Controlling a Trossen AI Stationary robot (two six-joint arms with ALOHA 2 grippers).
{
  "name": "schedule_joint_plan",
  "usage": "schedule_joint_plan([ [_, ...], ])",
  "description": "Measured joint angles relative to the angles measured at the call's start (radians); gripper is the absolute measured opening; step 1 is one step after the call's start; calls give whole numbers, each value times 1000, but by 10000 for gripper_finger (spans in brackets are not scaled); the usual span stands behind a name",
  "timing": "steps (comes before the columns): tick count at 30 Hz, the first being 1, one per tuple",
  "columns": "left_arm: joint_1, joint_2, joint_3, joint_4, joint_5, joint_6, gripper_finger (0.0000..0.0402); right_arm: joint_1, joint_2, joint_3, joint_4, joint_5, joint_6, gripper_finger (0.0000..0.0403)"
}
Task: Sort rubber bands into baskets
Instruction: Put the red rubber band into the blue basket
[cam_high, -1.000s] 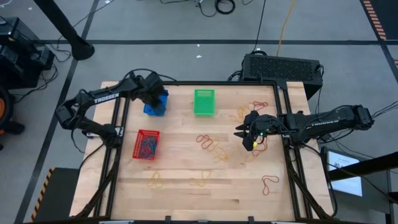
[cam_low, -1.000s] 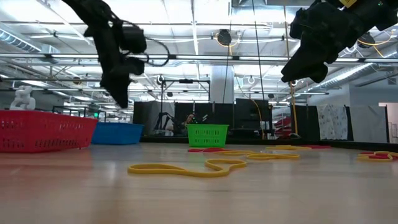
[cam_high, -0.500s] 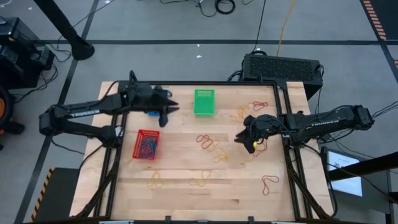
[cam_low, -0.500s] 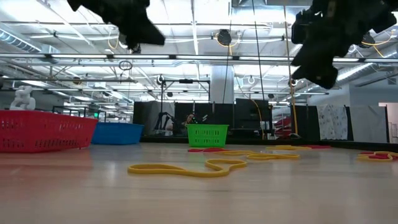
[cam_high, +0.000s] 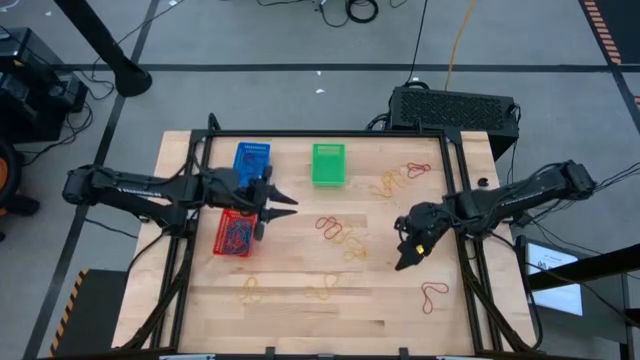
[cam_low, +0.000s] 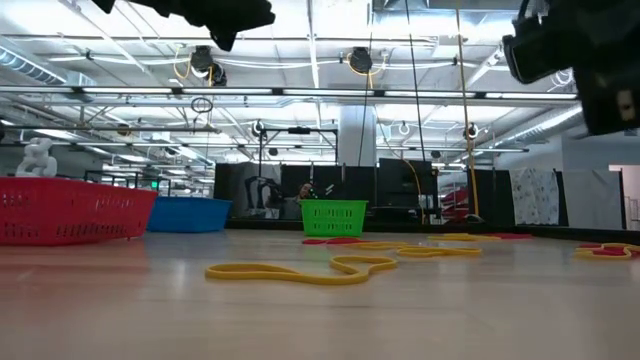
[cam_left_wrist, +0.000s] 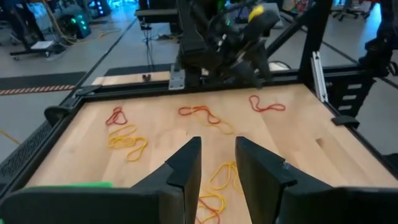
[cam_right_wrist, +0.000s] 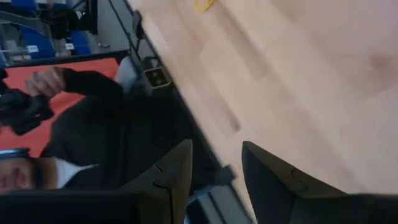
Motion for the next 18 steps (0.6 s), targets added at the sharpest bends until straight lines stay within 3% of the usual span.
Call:
schedule_joint_plan([
  [6,-4,0,-19,-9,-36,17,107,81,109,134,-53,5,106,132],
  [14,-8,0,-19,-21,-41,1,107,165,296,308,-547,35,176,132],
  [18,-31,0,-19,-63,-42,0,107,217,378,307,-628,64,224,132],
])
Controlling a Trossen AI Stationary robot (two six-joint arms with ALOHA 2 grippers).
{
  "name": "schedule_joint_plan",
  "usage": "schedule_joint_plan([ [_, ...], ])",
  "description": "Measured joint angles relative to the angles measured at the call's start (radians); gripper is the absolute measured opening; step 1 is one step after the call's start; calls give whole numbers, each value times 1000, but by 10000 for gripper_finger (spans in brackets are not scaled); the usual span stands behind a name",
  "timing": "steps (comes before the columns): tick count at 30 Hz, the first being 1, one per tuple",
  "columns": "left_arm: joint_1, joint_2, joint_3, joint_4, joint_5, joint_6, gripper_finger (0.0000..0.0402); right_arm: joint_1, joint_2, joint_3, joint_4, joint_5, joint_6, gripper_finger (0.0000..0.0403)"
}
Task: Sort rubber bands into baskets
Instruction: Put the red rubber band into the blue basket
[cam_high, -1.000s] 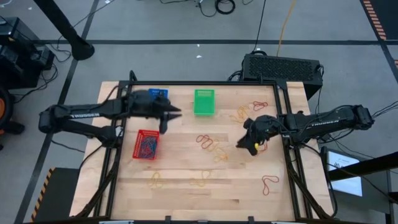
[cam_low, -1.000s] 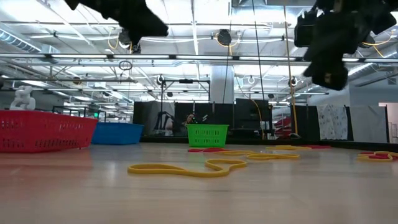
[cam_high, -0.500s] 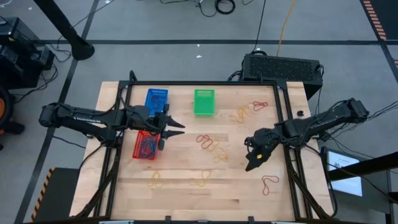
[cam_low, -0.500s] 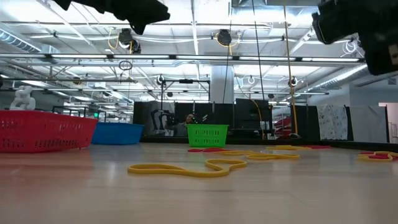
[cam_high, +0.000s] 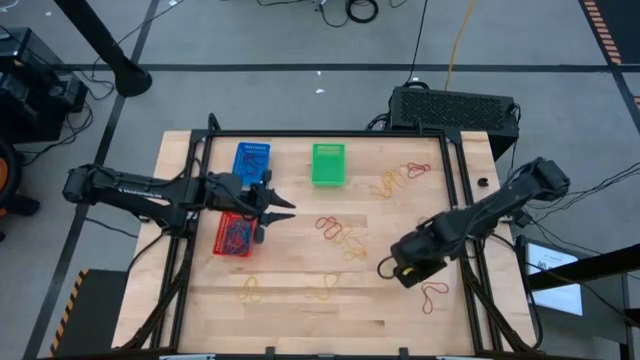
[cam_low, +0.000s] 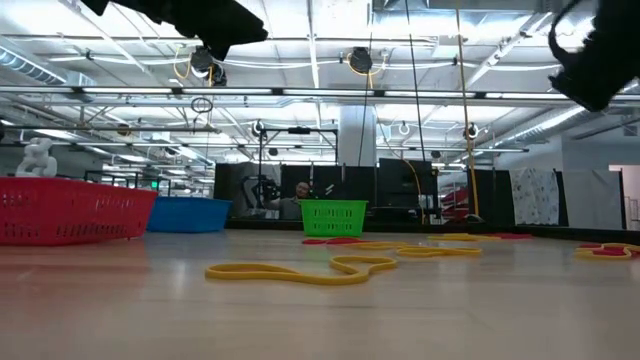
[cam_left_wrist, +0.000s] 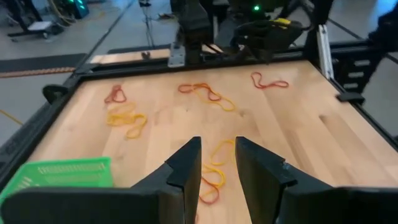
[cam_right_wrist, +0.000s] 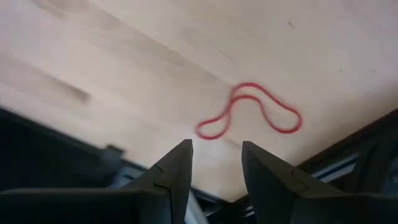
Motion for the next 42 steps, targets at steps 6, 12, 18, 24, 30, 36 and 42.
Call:
schedule_joint_plan([
  [6,-31,0,0,-8,0,-1,107,58,112,-21,45,-4,-57,132],
  [12,-47,0,0,-9,0,-1,107,70,202,-41,90,-3,-100,132],
  [18,-50,0,0,-9,0,-2,107,70,262,-95,151,-17,-157,132],
  [24,-49,0,0,-21,-1,-2,107,73,297,-185,295,-120,-150,129],
  [30,-49,0,0,-43,-4,-3,107,74,299,-198,332,-171,-175,49],
  [36,-49,0,0,-46,-9,-3,107,76,266,-169,351,-147,-209,6],
  [42,-49,0,0,-46,-10,-5,107,76,201,-87,359,-57,-227,1],
])
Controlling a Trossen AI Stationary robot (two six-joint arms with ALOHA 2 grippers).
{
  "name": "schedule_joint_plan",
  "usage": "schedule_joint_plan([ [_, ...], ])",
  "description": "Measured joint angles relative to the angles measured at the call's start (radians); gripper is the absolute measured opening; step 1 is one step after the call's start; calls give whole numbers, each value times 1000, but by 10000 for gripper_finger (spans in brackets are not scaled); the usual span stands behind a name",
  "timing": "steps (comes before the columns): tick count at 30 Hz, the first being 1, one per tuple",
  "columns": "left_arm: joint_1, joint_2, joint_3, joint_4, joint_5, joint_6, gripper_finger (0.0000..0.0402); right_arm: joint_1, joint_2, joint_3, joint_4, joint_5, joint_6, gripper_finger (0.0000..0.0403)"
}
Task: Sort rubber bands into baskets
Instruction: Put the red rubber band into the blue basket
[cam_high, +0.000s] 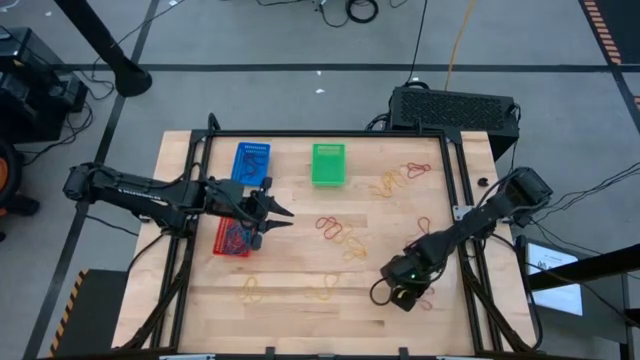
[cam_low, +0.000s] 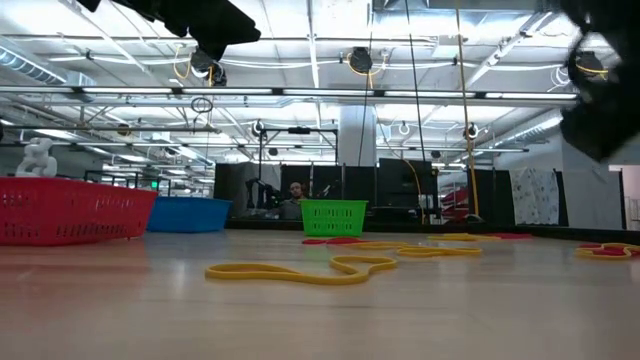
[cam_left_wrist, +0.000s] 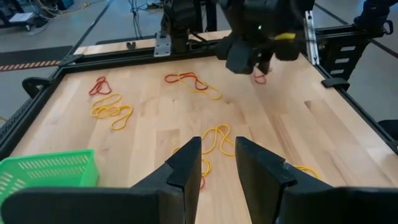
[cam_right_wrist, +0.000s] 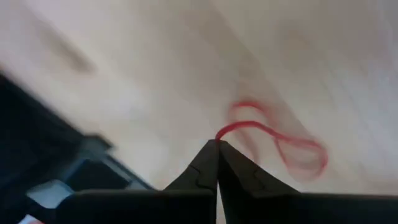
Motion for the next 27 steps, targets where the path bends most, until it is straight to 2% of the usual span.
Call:
schedule_joint_plan([
  [4,-11,27,0,14,3,-6,107,0,-34,74,26,107,-38,0],
  [9,-31,117,0,126,42,40,107,-1,-41,184,70,288,-147,0],
  [12,-41,199,0,249,99,99,107,-1,-41,241,125,402,-248,0],
  [18,-41,364,0,571,341,109,107,-2,-42,329,272,614,-493,0],
  [21,-41,434,0,690,380,79,107,-2,-42,352,336,687,-598,0],
  [27,-41,534,3,844,385,29,107,-16,-42,359,438,791,-735,0],
])
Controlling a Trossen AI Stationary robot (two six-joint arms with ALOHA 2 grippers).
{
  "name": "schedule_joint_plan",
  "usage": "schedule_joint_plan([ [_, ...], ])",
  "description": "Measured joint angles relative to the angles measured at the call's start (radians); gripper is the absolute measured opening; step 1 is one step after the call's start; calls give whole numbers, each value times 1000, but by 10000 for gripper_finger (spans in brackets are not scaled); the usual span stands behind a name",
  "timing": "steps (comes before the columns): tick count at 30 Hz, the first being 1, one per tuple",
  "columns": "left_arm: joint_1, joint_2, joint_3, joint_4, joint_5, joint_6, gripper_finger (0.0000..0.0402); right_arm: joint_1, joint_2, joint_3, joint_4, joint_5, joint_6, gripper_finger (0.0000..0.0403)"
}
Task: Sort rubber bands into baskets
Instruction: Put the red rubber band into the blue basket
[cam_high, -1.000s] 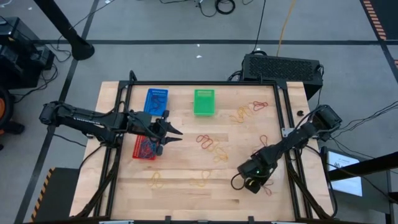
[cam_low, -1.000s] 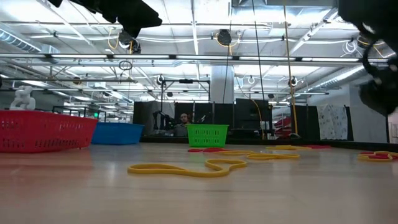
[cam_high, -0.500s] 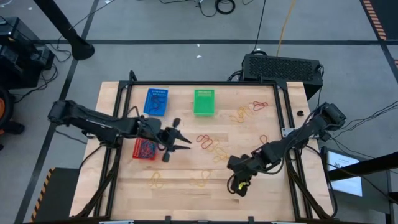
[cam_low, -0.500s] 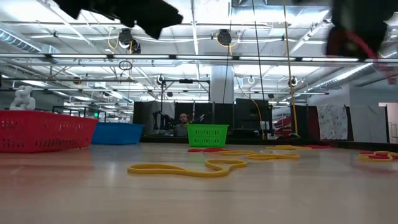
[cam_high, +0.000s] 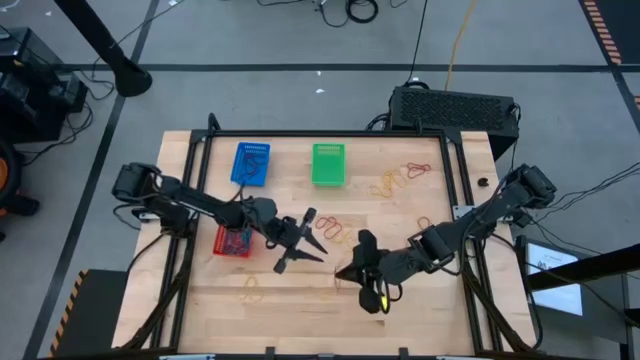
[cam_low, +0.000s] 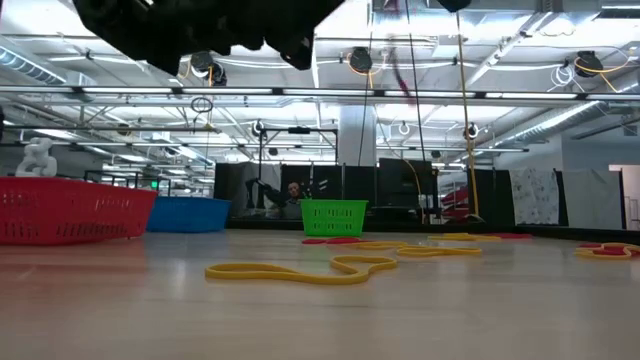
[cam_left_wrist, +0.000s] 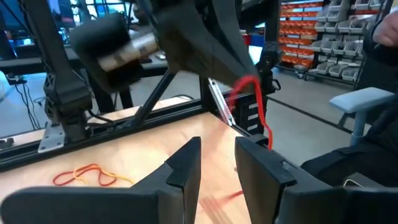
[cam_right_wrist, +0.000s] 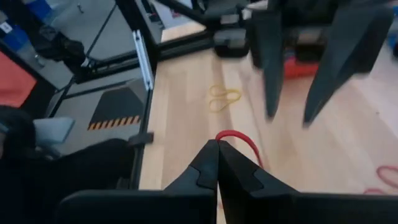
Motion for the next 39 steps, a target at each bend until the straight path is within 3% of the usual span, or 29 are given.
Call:
schedule_joint_plan([
  [22,0,51,37,-2,-4,-26,104,-84,0,0,23,-8,-73,0],
  [25,3,51,37,-2,-4,-21,79,-85,0,0,23,-8,-73,0],
  [29,11,51,37,-2,-4,-18,13,-85,0,0,23,-8,-73,0],
  [39,15,51,37,-5,-4,-24,3,-85,0,0,16,-8,-108,21],
])
